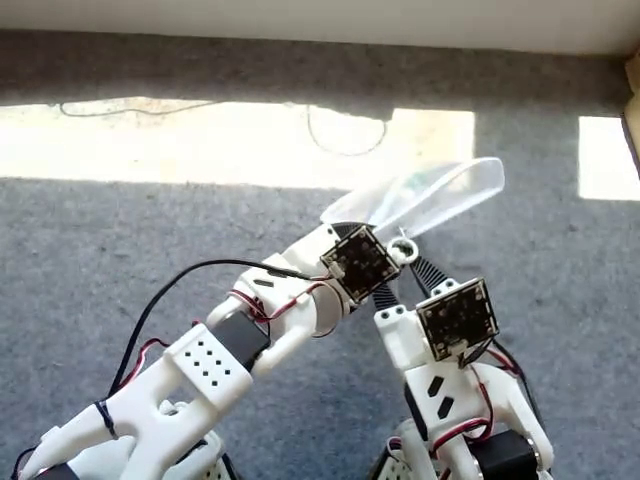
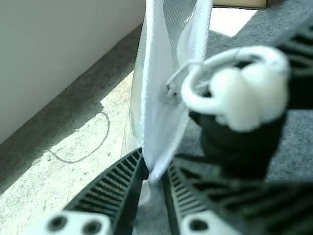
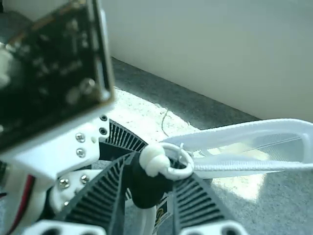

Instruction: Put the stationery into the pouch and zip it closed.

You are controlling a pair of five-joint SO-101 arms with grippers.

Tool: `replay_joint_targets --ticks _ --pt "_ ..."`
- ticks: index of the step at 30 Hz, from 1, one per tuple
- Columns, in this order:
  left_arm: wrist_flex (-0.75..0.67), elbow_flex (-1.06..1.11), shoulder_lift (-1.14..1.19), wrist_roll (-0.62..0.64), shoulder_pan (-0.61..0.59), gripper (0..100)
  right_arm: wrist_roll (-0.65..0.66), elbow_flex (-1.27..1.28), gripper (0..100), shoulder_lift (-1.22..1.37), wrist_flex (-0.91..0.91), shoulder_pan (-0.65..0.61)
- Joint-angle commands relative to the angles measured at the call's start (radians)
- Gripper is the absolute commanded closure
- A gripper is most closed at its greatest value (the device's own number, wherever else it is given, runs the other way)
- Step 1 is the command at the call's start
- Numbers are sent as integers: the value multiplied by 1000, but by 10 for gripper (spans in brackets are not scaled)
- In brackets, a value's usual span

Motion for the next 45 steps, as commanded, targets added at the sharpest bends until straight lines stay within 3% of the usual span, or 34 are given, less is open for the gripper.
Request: replay_joint_targets --ticks 1,7,18,23,31,38,45 --pt "-18 -8 -18 3 5 994 -74 -51 991 -13 -79 77" --pt "-18 -10 -19 6 -76 994 -169 -50 991 -5 -139 191" --pt "18 -13 -24 5 -107 994 -189 94 991 -15 -332 222" --pt "92 2 -154 5 -105 994 -255 94 991 -15 -340 265" --pt "107 93 -403 11 -96 942 -250 96 991 -16 -331 211" --pt "107 102 -401 115 -101 821 -158 87 991 -16 -251 128" --pt "109 104 -409 117 -97 803 -81 87 991 -16 -203 36"
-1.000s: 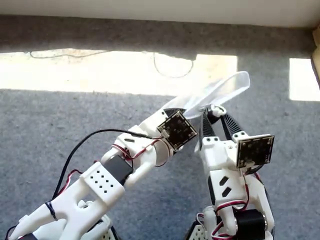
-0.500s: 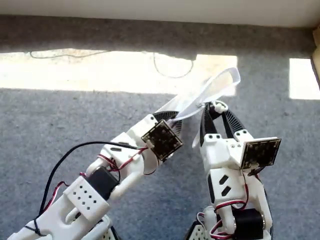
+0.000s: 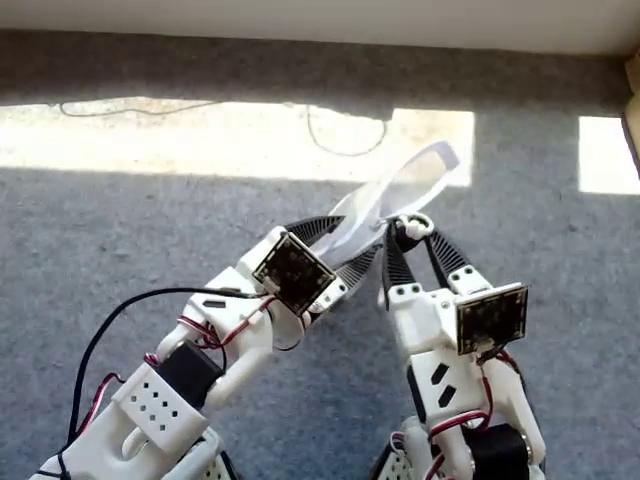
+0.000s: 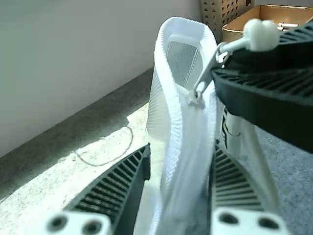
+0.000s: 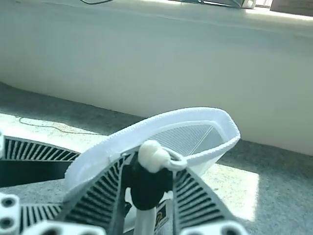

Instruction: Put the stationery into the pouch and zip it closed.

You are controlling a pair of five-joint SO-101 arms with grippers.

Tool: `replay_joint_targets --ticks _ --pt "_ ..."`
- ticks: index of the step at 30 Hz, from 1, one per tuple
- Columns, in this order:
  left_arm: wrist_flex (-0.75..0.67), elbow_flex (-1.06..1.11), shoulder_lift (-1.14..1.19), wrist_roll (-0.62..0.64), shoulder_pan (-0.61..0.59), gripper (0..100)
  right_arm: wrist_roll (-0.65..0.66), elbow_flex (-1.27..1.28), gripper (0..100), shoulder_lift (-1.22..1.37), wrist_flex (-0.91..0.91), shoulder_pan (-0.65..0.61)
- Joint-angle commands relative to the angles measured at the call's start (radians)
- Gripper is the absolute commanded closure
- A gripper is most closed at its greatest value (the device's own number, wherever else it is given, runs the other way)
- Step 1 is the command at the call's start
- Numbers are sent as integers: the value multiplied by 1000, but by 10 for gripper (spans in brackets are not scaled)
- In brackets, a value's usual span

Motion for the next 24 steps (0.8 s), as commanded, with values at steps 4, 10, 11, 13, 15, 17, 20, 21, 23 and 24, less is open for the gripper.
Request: replay_joint_targets --ticks 4,10,11,13,15,17,20,21,23,24 --pt "3 -12 -25 14 -10 804 49 -18 991 -4 22 -53" --pt "3 -13 -25 11 -10 854 46 -18 991 -4 21 -53" --pt "3 -13 -25 9 -10 879 43 -18 991 -4 18 -53" --pt "3 -13 -25 9 -8 928 40 -18 991 -4 16 -53" --pt "3 -13 -25 8 -8 966 40 -18 991 -4 13 -53" --pt "2 -13 -25 8 -8 995 38 -18 991 -4 1 -48" --pt "2 -13 -25 8 -8 994 12 -12 991 -4 -47 -45" --pt "2 -13 -25 8 -8 994 -3 -12 991 -4 -64 -41" --pt "2 -13 -25 8 -8 994 -28 -12 991 -4 -91 -10" --pt "2 -13 -25 8 -10 994 -40 -12 991 -2 -107 7"
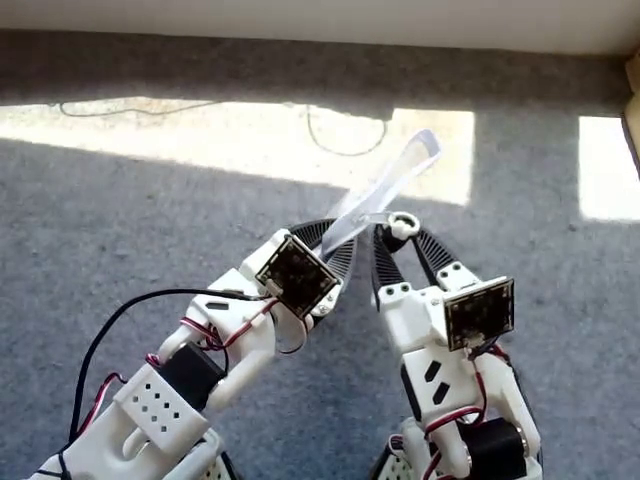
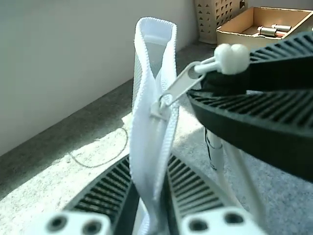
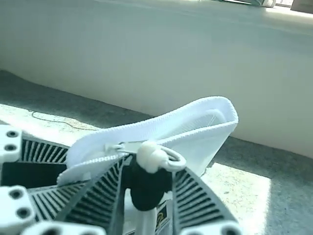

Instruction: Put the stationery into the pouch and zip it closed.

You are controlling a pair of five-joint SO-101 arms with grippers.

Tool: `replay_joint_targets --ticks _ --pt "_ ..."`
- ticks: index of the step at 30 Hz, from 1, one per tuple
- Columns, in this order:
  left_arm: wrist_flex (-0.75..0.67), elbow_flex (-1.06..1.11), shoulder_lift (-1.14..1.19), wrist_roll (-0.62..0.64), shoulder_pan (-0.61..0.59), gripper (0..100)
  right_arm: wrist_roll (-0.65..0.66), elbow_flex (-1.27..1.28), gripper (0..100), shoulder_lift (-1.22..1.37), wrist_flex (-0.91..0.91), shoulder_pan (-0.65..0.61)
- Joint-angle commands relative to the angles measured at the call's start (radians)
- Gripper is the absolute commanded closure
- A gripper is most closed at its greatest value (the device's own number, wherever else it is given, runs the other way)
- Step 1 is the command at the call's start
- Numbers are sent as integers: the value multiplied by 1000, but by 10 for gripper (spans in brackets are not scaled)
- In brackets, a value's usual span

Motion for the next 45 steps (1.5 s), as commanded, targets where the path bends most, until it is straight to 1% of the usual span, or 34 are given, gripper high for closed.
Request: replay_joint_targets --ticks 1,5,9,21,24,28,32,38,41,45 --pt "2 -13 -25 2 -13 994 -51 -13 991 -5 -79 64" --pt "2 -13 -25 2 -13 994 -92 -13 991 1 -134 111" --pt "2 -13 -25 2 -18 994 -91 -12 991 1 -166 120" --pt "5 -13 -28 2 -21 994 -92 -8 991 2 -200 217" --pt "55 -27 -58 2 -21 994 -92 18 991 2 -225 234" --pt "135 -28 -199 2 -21 994 -87 62 991 2 -266 237" --pt "216 -27 -337 2 -21 994 -86 68 991 2 -269 239" --pt "342 -25 -453 2 -22 995 -84 73 991 2 -266 240" --pt "373 -25 -490 2 -22 995 -87 73 991 2 -263 240" --pt "371 -30 -516 2 -22 995 -91 64 991 1 -229 232"
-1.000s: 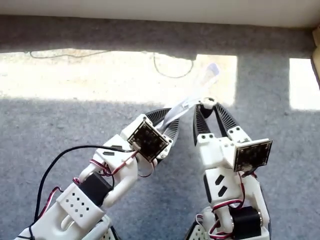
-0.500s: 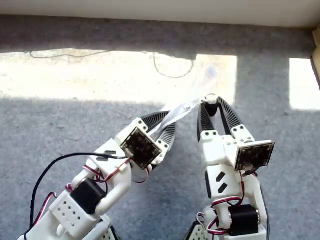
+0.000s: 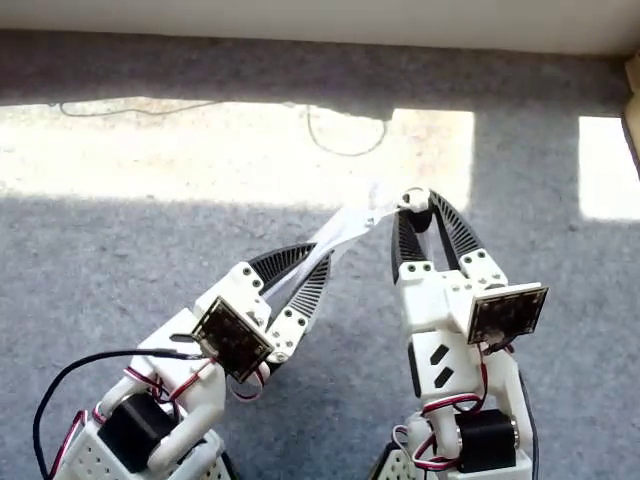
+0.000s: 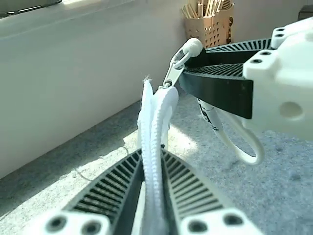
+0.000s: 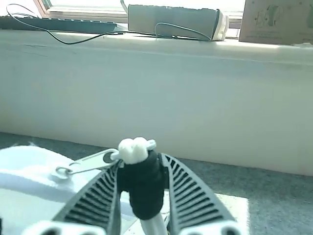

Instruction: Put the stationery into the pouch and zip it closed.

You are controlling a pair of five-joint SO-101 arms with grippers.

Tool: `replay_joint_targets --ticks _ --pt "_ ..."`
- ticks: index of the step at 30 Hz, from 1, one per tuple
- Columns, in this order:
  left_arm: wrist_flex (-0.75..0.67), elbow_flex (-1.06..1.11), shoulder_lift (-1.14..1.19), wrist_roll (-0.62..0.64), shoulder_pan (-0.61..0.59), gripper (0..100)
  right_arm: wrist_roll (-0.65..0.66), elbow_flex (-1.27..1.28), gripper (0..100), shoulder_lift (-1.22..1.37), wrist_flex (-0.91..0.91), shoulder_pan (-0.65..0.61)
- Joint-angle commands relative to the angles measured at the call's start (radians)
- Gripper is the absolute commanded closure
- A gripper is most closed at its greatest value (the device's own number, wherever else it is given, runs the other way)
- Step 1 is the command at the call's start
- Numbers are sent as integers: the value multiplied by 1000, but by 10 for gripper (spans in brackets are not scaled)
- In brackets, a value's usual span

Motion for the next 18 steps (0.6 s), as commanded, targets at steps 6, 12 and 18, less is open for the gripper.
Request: replay_joint_targets --ticks 6,12,18 --pt "-55 -24 -22 2 -18 988 -8 -105 991 2 15 15" --pt "-150 -30 134 8 -19 874 -6 -180 991 2 16 -77" --pt "-138 -88 191 52 -24 842 83 -237 991 2 162 -271"
